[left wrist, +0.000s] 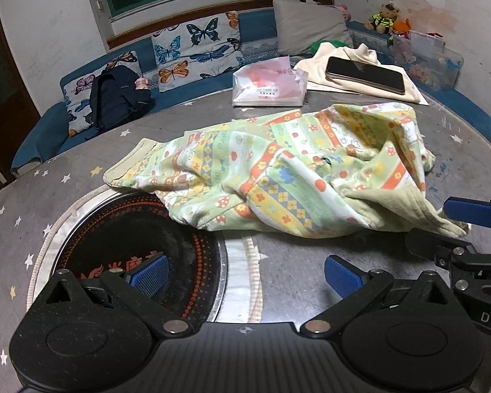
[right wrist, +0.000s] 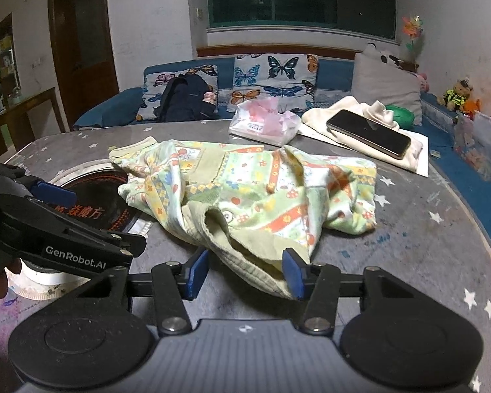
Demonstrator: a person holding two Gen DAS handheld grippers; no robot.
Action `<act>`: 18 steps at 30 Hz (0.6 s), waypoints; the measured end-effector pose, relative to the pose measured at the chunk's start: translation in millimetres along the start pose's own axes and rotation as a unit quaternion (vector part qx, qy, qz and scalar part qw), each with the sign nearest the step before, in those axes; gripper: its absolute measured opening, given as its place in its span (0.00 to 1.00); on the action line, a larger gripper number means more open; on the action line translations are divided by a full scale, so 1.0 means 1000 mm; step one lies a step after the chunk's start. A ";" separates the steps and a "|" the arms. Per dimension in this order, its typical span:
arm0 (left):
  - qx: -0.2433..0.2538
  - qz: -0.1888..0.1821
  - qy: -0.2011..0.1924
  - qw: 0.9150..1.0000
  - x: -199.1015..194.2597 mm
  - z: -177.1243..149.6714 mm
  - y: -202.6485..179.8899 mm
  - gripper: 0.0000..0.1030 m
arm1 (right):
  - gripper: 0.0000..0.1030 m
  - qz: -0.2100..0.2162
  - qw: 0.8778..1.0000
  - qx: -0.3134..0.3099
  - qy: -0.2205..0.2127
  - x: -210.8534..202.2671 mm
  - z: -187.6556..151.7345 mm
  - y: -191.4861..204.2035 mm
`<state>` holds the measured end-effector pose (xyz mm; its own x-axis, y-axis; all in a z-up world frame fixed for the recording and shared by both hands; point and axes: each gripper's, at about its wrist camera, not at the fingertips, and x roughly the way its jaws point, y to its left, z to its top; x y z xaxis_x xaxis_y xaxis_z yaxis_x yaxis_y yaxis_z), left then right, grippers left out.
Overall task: Fold clothes
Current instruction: 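Grasp the shirt's khaki cuff with the right gripper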
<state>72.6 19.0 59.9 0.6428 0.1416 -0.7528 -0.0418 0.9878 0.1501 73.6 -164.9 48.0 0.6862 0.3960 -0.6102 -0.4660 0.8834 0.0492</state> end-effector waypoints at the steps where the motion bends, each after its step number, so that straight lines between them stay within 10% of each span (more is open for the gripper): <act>1: -0.001 0.000 0.001 1.000 0.000 0.000 0.001 1.00 | 0.45 0.002 1.000 -0.002 -0.001 0.001 0.001 0.001; 18: -0.050 0.013 -0.027 0.998 -0.012 0.022 0.024 1.00 | 0.06 0.071 0.995 -0.067 -0.010 -0.007 -0.010 0.027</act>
<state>80.4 39.2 86.9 0.6813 0.1656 -0.7130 -0.1323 0.9859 0.1026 51.0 -146.4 46.0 0.6178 0.5207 -0.5892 -0.6292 0.7768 0.0268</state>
